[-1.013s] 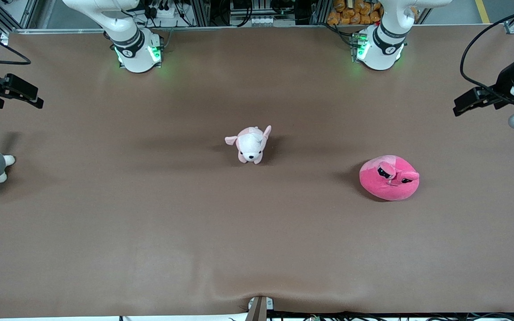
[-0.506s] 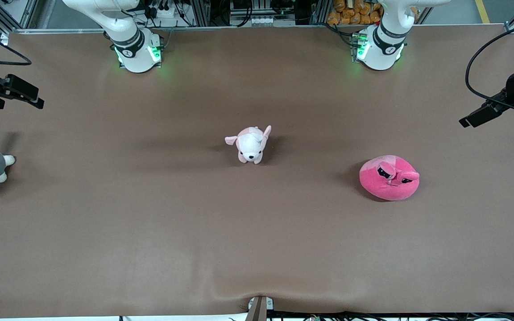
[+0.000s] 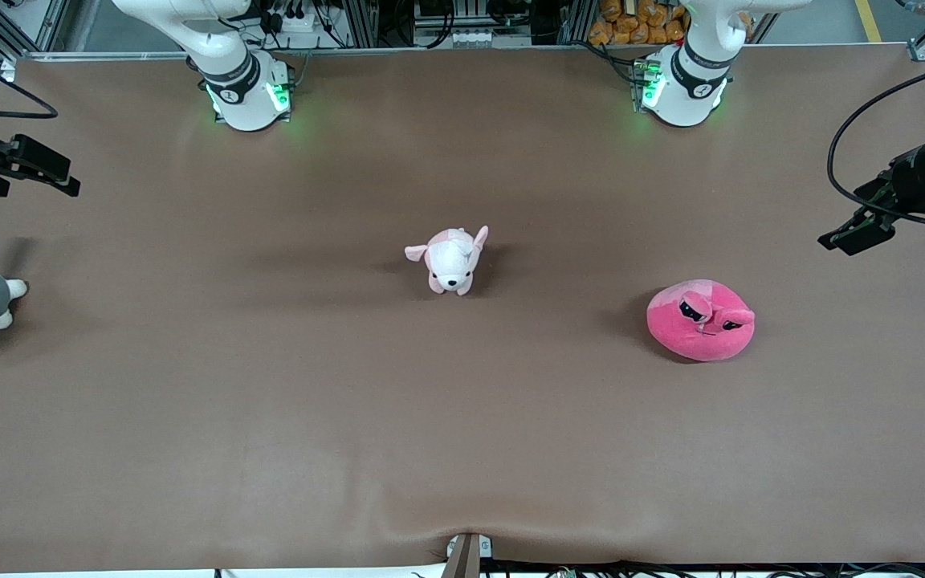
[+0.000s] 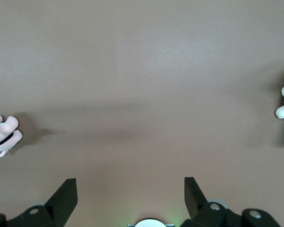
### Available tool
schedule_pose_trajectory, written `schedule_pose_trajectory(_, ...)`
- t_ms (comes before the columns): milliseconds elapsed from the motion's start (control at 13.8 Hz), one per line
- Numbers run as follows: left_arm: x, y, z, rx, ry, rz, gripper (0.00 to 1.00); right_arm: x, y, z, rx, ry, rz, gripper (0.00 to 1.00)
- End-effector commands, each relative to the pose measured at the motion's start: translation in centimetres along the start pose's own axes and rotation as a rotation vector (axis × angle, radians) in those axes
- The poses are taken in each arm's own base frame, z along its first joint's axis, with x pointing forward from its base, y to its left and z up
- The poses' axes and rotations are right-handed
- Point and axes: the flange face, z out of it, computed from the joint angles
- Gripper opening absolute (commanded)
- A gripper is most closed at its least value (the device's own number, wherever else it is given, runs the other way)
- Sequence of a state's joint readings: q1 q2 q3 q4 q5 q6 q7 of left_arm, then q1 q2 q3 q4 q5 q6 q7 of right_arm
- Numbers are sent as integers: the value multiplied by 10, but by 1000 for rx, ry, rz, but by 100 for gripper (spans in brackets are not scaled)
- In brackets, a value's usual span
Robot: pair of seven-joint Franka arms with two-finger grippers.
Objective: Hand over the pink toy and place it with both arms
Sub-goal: 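Move the left gripper down over the pink plush toy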
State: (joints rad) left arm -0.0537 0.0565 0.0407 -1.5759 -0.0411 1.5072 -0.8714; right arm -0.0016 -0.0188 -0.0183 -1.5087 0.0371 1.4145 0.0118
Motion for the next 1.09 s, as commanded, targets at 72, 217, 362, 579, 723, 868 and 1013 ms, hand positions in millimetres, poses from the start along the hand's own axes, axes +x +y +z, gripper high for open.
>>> schedule_pose_trajectory(72,-5,13,9,-37,-81,-209,100,-1,-5,-1,4,4,10,100)
schedule_pose_trajectory(217,-7,21,16,-23,-87,-338,100,0,-5,0,4,1,9,100)
schedule_pose_trajectory(362,-2,20,20,-13,-92,-415,100,0,-5,0,4,3,11,100)
schedule_pose_trajectory(579,7,18,25,12,-78,-624,100,0,-5,0,4,1,11,100)
schedule_pose_trajectory(723,14,20,38,54,-35,-665,100,1,-5,2,4,-2,9,100)
schedule_pose_trajectory(868,18,24,50,91,1,-672,100,3,-5,4,3,-5,9,100)
schedule_pose_trajectory(1013,27,30,65,96,-1,-678,100,5,-4,7,3,-9,10,100)
